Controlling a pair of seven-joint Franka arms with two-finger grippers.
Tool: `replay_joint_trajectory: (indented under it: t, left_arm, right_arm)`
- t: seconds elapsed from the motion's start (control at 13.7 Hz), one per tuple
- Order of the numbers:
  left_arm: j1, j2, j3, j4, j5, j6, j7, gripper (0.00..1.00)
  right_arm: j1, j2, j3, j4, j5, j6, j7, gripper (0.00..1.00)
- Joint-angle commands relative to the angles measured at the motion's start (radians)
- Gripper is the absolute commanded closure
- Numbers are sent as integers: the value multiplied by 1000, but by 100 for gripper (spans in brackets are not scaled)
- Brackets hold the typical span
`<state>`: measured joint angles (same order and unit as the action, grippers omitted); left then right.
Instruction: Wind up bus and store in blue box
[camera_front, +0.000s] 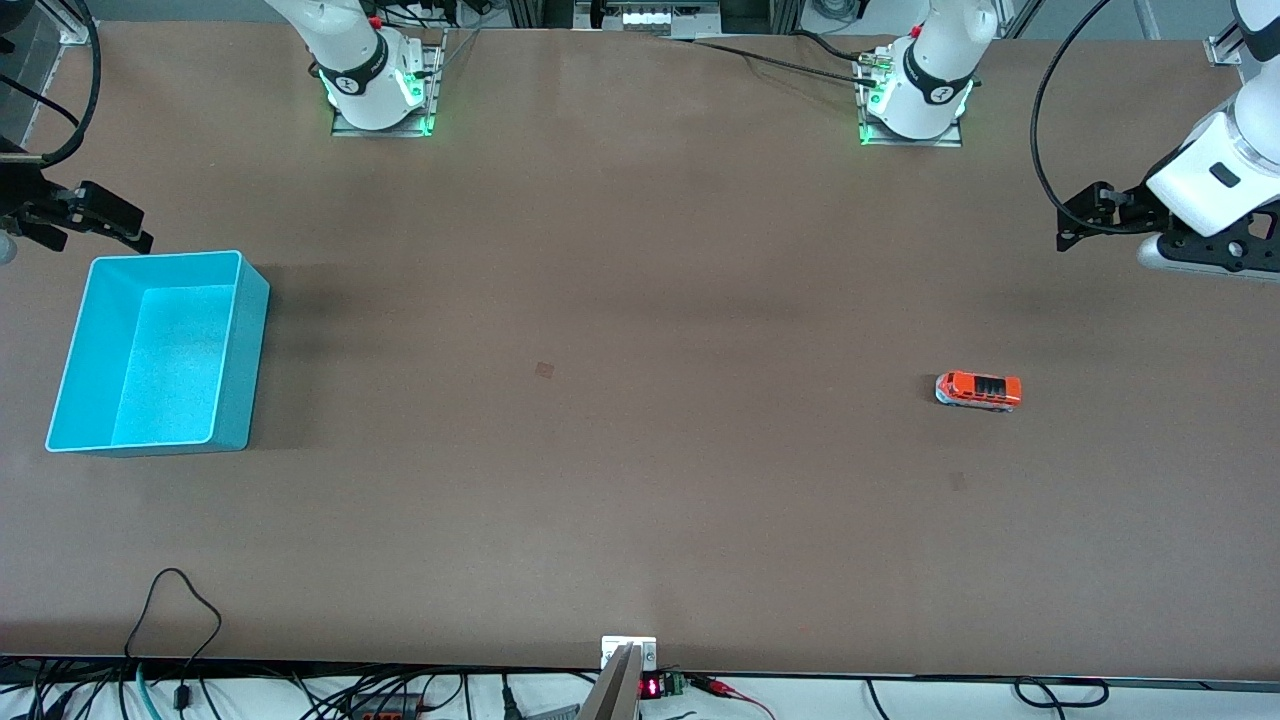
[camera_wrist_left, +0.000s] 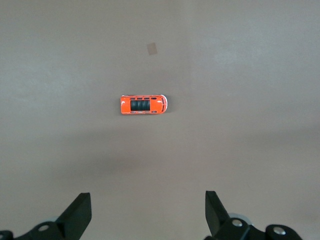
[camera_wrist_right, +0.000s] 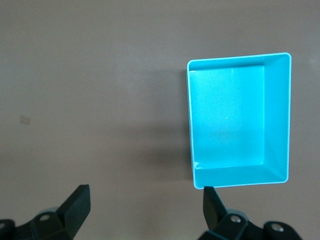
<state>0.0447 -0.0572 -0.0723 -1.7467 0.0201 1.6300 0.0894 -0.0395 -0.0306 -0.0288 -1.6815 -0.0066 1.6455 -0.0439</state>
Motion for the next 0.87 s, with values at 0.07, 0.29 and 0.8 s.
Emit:
replay_joint_trajectory:
  t: [0.07, 0.29, 0.8]
  left_arm:
    - [3, -6, -6, 6, 11, -6, 9, 0]
    - [3, 19, -9, 30, 11, -16, -3, 0]
    - [-11, 37, -15, 32, 8, -90, 6, 0]
  right_arm:
    - [-8, -8, 3, -6, -3, 10, -13, 0]
    - [-8, -6, 4, -6, -3, 11, -13, 0]
    - [-8, -8, 3, -4, -3, 11, -13, 0]
